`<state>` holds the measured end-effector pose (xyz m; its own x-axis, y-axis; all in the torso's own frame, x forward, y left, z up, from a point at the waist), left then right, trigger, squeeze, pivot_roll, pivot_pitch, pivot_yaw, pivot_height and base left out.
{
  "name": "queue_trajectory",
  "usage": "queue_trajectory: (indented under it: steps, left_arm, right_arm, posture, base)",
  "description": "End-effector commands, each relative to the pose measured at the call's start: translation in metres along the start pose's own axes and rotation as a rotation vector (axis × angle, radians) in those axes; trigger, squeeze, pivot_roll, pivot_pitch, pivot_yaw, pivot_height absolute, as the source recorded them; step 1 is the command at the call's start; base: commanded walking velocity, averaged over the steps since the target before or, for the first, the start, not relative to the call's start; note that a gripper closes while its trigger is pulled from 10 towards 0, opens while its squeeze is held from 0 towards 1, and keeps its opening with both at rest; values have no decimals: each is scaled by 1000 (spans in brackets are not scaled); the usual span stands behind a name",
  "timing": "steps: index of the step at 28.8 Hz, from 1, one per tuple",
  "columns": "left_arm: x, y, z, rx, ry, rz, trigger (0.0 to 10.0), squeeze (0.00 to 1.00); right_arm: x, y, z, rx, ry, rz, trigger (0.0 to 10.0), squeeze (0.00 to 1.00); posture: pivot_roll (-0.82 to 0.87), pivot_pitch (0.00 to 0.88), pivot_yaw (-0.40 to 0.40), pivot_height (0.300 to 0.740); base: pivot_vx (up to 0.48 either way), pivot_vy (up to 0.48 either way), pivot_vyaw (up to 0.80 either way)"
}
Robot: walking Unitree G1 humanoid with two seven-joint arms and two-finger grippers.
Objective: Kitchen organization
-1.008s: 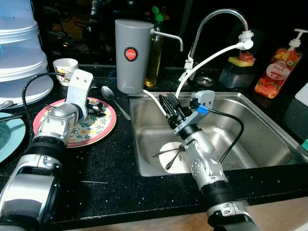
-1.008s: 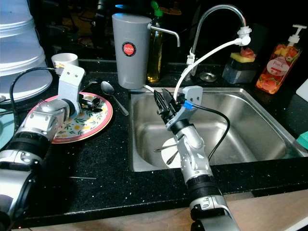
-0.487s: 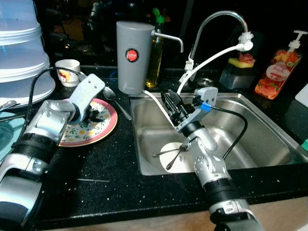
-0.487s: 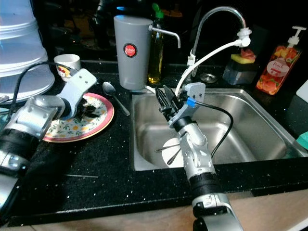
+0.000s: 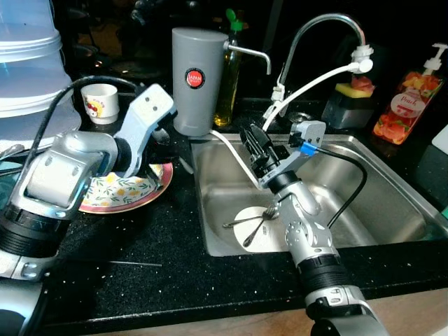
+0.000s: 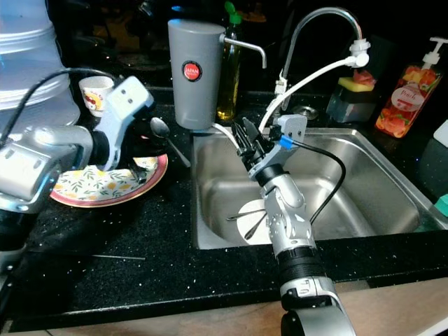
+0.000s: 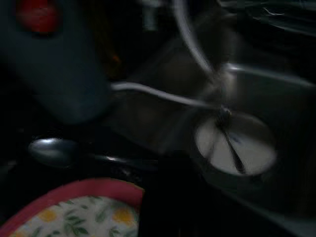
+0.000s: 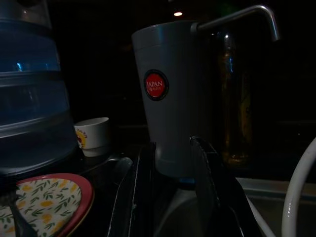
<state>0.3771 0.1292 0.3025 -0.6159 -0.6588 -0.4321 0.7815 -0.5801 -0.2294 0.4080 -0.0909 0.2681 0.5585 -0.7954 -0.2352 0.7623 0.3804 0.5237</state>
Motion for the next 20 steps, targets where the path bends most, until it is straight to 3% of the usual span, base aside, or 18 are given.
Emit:
queue_trajectory:
  steps: [1, 2, 5, 7, 11, 12, 16, 17, 20]
  left_arm:
    - [-20, 1, -7, -23, -25, 146, 0, 0]
    - [-30, 2, -14, -37, -45, 232, 2667, 0]
    - [-36, 4, -22, -47, -70, 278, 1804, 0]
    - [-42, 12, -47, -70, -131, 329, 0, 0]
    - [-43, 19, -62, -91, -152, 351, 0, 0]
    - [-45, 22, -65, -94, -175, 370, 6980, 0]
    - [-46, 24, -66, -94, -193, 387, 6980, 0]
    - [-48, 27, -71, -105, -227, 411, 10000, 0]
    - [-48, 36, -92, -151, -304, 429, 10000, 0]
  right_arm:
    - [2, 1, 2, 4, 11, -9, 10000, 0]
    - [2, 1, 2, 3, 13, -8, 10000, 0]
    - [1, 2, 1, 1, 15, -6, 10000, 0]
    - [-1, 3, -1, -4, 19, 3, 10000, 0]
    - [-2, 3, -1, -5, 21, 7, 10000, 0]
    - [-2, 3, -1, -5, 20, 7, 10000, 0]
    - [-2, 3, -1, -4, 20, 7, 10000, 0]
    - [-2, 3, -1, -4, 19, 7, 10000, 0]
    - [-2, 3, -1, -6, 19, 11, 10000, 0]
  posture:
    - [77, 39, -82, 740]
    - [77, 39, -82, 740]
    - [80, 39, -87, 740]
    - [81, 38, -89, 740]
    - [79, 36, -86, 740]
    - [79, 36, -86, 740]
    - [77, 35, -86, 740]
    - [77, 35, -86, 740]
    - [75, 33, -86, 740]
  base:
    - [0, 0, 0]
    - [0, 0, 0]
    - [0, 0, 0]
    - [0, 0, 0]
    - [0, 0, 0]
    - [0, 0, 0]
    - [0, 0, 0]
    - [0, 0, 0]
    - [0, 0, 0]
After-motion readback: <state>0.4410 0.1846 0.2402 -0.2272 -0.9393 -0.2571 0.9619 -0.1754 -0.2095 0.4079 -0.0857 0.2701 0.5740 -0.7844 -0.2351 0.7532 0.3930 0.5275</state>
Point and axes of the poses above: a point about 5 cm out from each wrist's last joint towards the gripper, its own y axis pointing out of the wrist towards the gripper, its own z axis along the axis of the wrist's last joint, x = y × z, the point moved 5 cm from there along y, pointing out of the wrist towards the gripper, and after that the axes turned 6 degrees about y, right-handed, at the moved point
